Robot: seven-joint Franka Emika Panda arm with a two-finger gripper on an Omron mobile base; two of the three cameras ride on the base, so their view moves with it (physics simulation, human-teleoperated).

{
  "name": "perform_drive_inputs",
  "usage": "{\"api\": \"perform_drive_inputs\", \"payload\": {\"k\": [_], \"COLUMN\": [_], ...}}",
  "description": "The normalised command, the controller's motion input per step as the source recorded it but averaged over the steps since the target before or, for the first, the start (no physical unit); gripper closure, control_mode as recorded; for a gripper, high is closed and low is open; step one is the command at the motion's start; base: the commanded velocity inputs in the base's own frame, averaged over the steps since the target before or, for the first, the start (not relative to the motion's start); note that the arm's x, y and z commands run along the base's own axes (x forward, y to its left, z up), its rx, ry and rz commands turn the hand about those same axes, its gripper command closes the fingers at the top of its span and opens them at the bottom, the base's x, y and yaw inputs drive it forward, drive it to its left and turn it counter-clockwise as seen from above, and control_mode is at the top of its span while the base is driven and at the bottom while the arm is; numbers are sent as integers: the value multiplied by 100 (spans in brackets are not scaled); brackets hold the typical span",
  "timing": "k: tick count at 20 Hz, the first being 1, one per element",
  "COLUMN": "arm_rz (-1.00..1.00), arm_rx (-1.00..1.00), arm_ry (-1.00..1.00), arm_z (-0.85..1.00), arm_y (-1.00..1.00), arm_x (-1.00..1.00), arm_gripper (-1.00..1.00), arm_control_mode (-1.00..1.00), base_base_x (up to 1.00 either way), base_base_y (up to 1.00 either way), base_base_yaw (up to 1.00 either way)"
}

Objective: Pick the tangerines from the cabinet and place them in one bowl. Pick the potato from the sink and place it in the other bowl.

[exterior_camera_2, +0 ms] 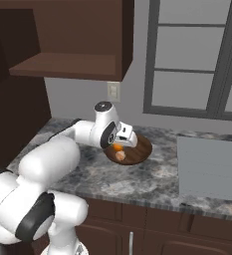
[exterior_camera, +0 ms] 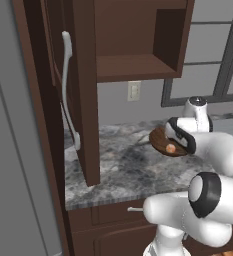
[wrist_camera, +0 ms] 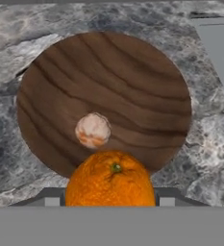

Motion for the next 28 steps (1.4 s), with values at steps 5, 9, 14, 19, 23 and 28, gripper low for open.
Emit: {"api": "perform_drive_inputs", "payload": {"k": [5,9,14,19,23,28], "arm_rz": [0,0,0,0,0,0], "arm_rx": [0,2,5,3,1,0], "arm_ry": [4,3,1,2,3,8], "arm_z": [-46,-40,-24,-23,-28,-21], "arm_y": [-7,-16,-27,-18,-7,0], "arm_x": [46,45,43,40,34,13], "arm_gripper": [100,100,100,100,100,100], "arm_control_mode": [-100,-100,-100,-100,-100,-100], "base_base_x": [0,0,0,0,0,0], "base_base_y": [0,0,0,0,0,0], "base_base_yaw": [0,0,0,0,0,0]}}
